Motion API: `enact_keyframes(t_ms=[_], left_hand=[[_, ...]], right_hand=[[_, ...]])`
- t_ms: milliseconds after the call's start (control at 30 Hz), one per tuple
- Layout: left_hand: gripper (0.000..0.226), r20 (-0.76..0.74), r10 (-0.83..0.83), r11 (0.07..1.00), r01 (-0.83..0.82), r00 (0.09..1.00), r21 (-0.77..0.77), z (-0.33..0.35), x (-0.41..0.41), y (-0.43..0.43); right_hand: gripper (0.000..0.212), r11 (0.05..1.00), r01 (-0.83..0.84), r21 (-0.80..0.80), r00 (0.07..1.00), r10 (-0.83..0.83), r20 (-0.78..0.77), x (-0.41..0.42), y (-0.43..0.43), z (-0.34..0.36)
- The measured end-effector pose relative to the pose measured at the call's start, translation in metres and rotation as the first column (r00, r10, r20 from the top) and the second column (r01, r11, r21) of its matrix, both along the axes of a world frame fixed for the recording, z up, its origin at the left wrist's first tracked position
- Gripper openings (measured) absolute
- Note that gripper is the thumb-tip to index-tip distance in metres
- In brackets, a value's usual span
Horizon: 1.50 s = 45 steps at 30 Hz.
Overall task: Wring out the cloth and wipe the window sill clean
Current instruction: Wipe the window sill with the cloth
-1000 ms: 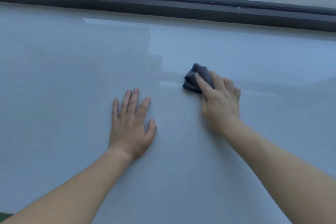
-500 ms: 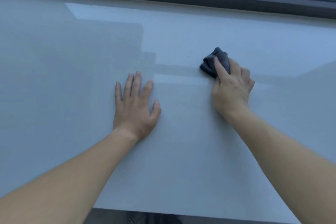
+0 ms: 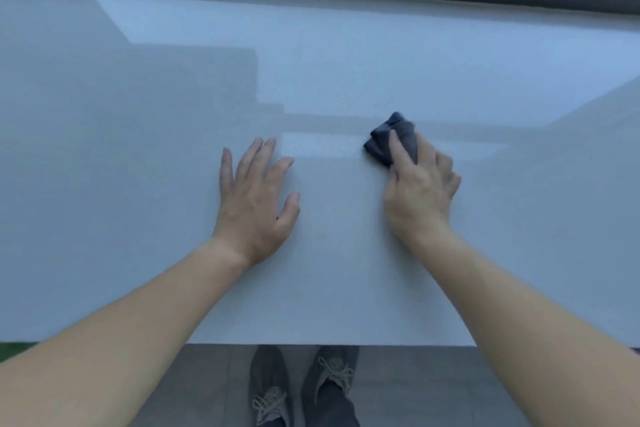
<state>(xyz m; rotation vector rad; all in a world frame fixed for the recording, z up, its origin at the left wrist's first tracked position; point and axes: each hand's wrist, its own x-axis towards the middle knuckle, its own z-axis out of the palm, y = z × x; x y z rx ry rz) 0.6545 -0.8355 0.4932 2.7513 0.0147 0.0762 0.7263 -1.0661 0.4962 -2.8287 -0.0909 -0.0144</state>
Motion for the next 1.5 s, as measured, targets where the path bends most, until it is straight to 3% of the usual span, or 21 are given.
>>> enact_keyframes(t_ms=[133,200,300,400,433,500,567,633,700,800,833,867,1000,1067,1133,1233,1267,1300,1433,1500], left_hand=[[0.054,-0.047,0.042,0.998,-0.039,0.998,0.054,-0.002,-0.049,-0.002],[0.058,-0.086,0.028,0.997,-0.022,0.996,0.073,-0.006,-0.064,0.001],[0.063,-0.127,-0.002,0.992,0.018,0.992,0.123,-0.011,-0.069,0.004],[0.066,-0.149,0.005,0.986,0.020,0.989,0.165,-0.011,-0.068,0.001],[0.066,-0.153,0.006,0.986,0.020,0.988,0.166,-0.010,-0.068,0.001],[0.067,-0.155,0.005,0.986,0.021,0.988,0.163,-0.009,-0.069,0.002],[0.067,-0.157,0.001,0.986,0.026,0.988,0.166,-0.009,-0.068,0.002],[0.068,-0.173,0.000,0.985,0.030,0.985,0.172,-0.009,-0.068,0.002],[0.069,-0.193,0.004,0.984,0.031,0.981,0.177,-0.009,-0.069,0.002],[0.070,-0.199,0.008,0.984,0.028,0.980,0.178,-0.009,-0.069,0.002],[0.071,-0.199,0.007,0.984,0.029,0.980,0.178,-0.009,-0.069,0.002],[0.071,-0.199,0.006,0.984,0.030,0.980,0.176,-0.009,-0.069,0.002],[0.072,-0.196,0.006,0.984,0.029,0.981,0.175,-0.008,-0.069,0.002],[0.071,-0.198,0.009,0.985,0.026,0.980,0.172,-0.008,-0.070,0.002],[0.071,-0.196,0.007,0.986,0.026,0.981,0.166,-0.008,-0.070,0.002],[0.070,-0.193,0.014,0.987,0.017,0.981,0.162,-0.008,-0.069,0.001],[0.070,-0.194,0.014,0.987,0.018,0.981,0.162,-0.008,-0.069,0.001],[0.070,-0.196,0.013,0.987,0.019,0.980,0.159,-0.008,-0.069,0.000],[0.070,-0.196,0.032,0.996,-0.014,0.980,0.092,-0.004,-0.068,-0.002],[0.068,-0.166,0.024,0.998,-0.013,0.986,0.064,-0.004,-0.068,-0.005]], right_hand=[[0.058,0.900,-0.432,-0.053,0.900,0.434,0.033,-0.098,0.006,-0.002],[0.059,0.866,-0.496,-0.067,0.868,0.497,0.003,-0.099,-0.006,-0.003],[0.056,0.974,-0.215,-0.066,0.976,0.217,0.025,-0.056,-0.022,-0.003],[0.058,0.998,0.055,-0.003,0.998,-0.055,0.013,-0.046,-0.018,-0.003],[0.061,0.999,0.032,0.004,0.999,-0.032,0.022,-0.059,-0.011,-0.002],[0.065,0.986,-0.164,-0.033,0.985,0.166,0.050,-0.103,-0.002,-0.003],[0.067,0.920,-0.384,-0.077,0.921,0.388,0.034,-0.145,-0.006,-0.003],[0.064,0.867,-0.489,-0.096,0.870,0.493,0.019,-0.147,-0.022,-0.001],[0.060,0.919,-0.375,-0.118,0.924,0.381,0.025,-0.128,-0.036,-0.002],[0.061,1.000,0.016,-0.016,0.999,-0.015,0.031,-0.116,-0.031,-0.003],[0.063,0.998,0.062,0.015,0.997,-0.063,0.039,-0.126,-0.021,-0.002],[0.064,0.999,0.038,0.027,0.998,-0.039,0.053,-0.143,-0.009,-0.001],[0.070,0.944,-0.329,-0.038,0.943,0.330,0.049,-0.218,0.012,-0.002],[0.069,0.910,-0.410,-0.056,0.909,0.413,0.050,-0.214,-0.001,-0.001],[0.064,0.945,-0.321,-0.069,0.944,0.325,0.057,-0.196,-0.019,-0.004],[0.060,0.996,0.076,0.038,0.996,-0.078,0.053,-0.175,-0.033,-0.003],[0.060,0.990,0.129,0.062,0.990,-0.132,0.052,-0.180,-0.030,-0.003],[0.061,0.993,0.104,0.061,0.993,-0.107,0.052,-0.189,-0.026,-0.003],[0.063,0.952,-0.304,-0.018,0.951,0.305,0.052,-0.222,-0.041,-0.003],[0.058,0.945,-0.320,-0.068,0.944,0.324,0.065,-0.204,-0.073,-0.004]])
